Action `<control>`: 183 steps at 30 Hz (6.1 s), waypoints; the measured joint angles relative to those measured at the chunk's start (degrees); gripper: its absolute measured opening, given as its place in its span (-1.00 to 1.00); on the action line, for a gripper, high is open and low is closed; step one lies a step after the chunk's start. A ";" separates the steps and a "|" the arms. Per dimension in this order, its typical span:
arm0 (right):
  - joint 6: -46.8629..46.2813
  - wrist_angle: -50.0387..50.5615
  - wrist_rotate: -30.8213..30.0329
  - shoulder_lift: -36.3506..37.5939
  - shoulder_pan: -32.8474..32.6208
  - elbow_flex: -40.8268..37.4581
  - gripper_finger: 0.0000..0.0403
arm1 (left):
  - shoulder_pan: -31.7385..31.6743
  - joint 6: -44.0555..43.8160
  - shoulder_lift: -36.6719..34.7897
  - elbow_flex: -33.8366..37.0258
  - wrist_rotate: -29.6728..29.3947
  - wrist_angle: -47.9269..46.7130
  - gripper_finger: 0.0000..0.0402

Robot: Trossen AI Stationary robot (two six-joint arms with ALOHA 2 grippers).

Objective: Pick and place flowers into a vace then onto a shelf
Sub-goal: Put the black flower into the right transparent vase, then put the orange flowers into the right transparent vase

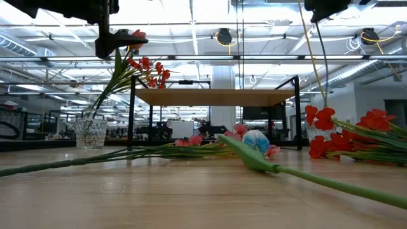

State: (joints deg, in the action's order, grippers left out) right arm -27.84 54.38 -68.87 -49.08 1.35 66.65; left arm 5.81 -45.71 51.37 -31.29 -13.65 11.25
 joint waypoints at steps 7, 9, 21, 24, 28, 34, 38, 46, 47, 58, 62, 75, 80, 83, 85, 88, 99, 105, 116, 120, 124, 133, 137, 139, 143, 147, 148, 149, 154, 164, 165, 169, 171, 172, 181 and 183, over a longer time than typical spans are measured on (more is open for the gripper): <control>0.99 -0.14 -0.18 -0.48 0.54 0.00 -1.00 | -1.89 0.11 0.00 0.00 0.13 -0.43 0.92; 1.42 -0.18 -0.32 -0.44 0.54 0.00 -1.00 | -2.23 0.11 0.00 0.00 0.52 -0.49 0.92; 4.64 -3.11 -0.22 -0.42 1.89 -0.04 -1.00 | -2.37 0.11 0.00 0.00 0.59 -0.70 0.92; 3.50 -3.31 0.03 -0.42 2.79 -0.82 -1.00 | -2.37 0.11 0.00 0.00 0.59 -0.72 0.92; 1.76 -3.73 1.66 -0.42 3.77 -3.45 -1.00 | -2.37 0.11 0.00 0.00 0.61 -0.72 0.92; 1.51 -7.37 4.95 -0.42 5.00 -8.30 -1.00 | -2.37 0.09 0.00 0.00 0.59 -0.72 0.92; 1.47 -10.81 8.63 -0.42 6.53 -11.67 -0.97 | -2.37 0.09 0.00 0.00 0.59 -0.72 0.92; -4.29 -15.14 13.75 -0.03 10.20 -17.63 -0.91 | -2.37 -0.06 0.00 0.00 0.63 -0.72 0.92; -5.29 -16.07 14.20 -0.02 10.55 -17.95 -0.90 | -2.37 -0.07 0.00 0.00 0.63 -0.72 0.92; -2.03 -23.37 15.07 0.50 11.01 -18.80 -0.31 | -2.35 -0.70 0.00 0.00 0.72 -0.72 0.92; -1.37 -25.52 15.13 1.41 11.01 -18.80 -0.01 | -2.35 -0.63 0.01 0.00 0.72 -0.74 0.92; 0.74 -44.50 28.31 8.95 8.60 -18.71 0.25 | -2.36 -0.02 0.01 0.00 0.69 -0.76 0.92; -11.46 -42.84 40.89 8.62 6.09 -18.69 0.16 | -2.35 0.65 0.00 0.00 0.68 -0.76 0.92; -15.73 -42.05 43.65 7.02 2.64 -18.71 0.08 | -2.37 1.06 0.02 0.00 0.68 -0.76 0.92; -17.73 -42.44 43.66 5.18 -0.37 -18.69 0.03 | -2.37 1.68 0.01 0.00 0.66 -0.76 0.92; -21.88 -41.31 45.41 1.66 -4.67 -18.69 -0.02 | -2.37 1.75 0.00 0.00 0.66 -0.74 0.92; -45.82 -32.56 59.84 -8.29 -18.52 -18.40 0.03 | -2.37 3.00 0.02 -0.02 3.19 -0.75 0.92; -58.78 -28.36 69.07 -11.18 -25.08 -18.40 0.04 | -2.35 4.55 0.02 -0.02 3.73 -1.16 0.92; -74.18 -22.53 73.43 -19.35 -31.55 -18.40 0.04 | -2.33 8.38 0.02 -0.04 4.42 -3.89 0.92; -74.55 -22.63 75.26 -25.33 -31.51 -18.40 0.04 | -2.33 8.15 0.02 -0.04 4.39 -3.98 0.92; -74.79 -22.45 77.10 -29.97 -31.40 -18.40 0.04 | -2.33 7.87 0.02 -0.04 4.66 -4.00 0.92; -73.84 -24.26 76.41 -36.83 -29.23 -18.40 0.04 | -2.33 7.95 0.02 -0.04 4.68 -4.02 0.92; -72.12 -25.38 77.65 -40.10 -28.34 -18.40 0.04 | -2.37 8.35 0.02 -0.04 4.66 -4.07 0.92; -71.90 -25.46 78.32 -41.30 -27.96 -18.42 0.04 | -2.37 8.15 0.02 -0.04 4.66 -4.08 0.92; -72.23 -27.42 79.62 -42.52 -27.72 -19.76 -0.01 | -2.37 8.11 0.02 -0.04 4.67 -4.15 0.92; -72.54 -28.00 79.75 -42.42 -27.29 -21.13 -0.11 | -2.37 8.06 0.02 -0.03 4.67 -4.20 0.92; -72.52 -28.00 79.92 -42.15 -27.10 -21.26 -0.15 | -2.35 8.02 0.02 -0.04 4.66 -4.20 0.92; -72.32 -28.07 79.98 -41.84 -26.92 -21.37 -0.20 | -2.35 7.98 0.02 -0.04 4.68 -4.20 0.92; -69.54 -27.53 80.14 -40.43 -25.75 -22.20 -0.55 | -2.37 8.13 0.02 -0.03 4.66 -4.22 0.92; -66.07 -27.60 79.36 -39.92 -25.06 -22.58 -0.93 | -2.37 8.07 0.02 -0.04 4.66 -4.20 0.92; -65.96 -27.49 79.13 -39.46 -25.06 -22.58 -0.94 | -2.37 8.06 0.02 -0.04 4.66 -4.20 0.92; -66.79 -26.30 74.62 -36.65 -25.05 -22.80 -0.97 | -2.35 7.98 0.02 -0.04 4.66 -4.22 0.92; -68.15 -24.23 71.64 -33.93 -24.99 -22.80 -0.97 | -2.35 7.98 0.02 -0.04 4.68 -4.22 0.92; -68.83 -23.14 70.18 -32.43 -25.00 -22.80 -0.97 | -2.36 7.98 0.02 -0.04 4.67 -4.22 0.92; -73.56 -11.52 59.69 -18.04 -25.10 -22.77 -0.99 | -2.37 8.37 0.02 -0.03 4.68 -4.22 0.92; -74.19 -9.16 56.07 -15.01 -25.10 -22.77 -0.99 | -2.37 8.50 0.02 -0.04 4.68 -4.22 0.92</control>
State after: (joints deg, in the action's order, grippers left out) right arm -102.03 45.21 -12.81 -64.08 -23.75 43.88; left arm 3.44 -37.21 51.40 -31.33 -8.97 7.03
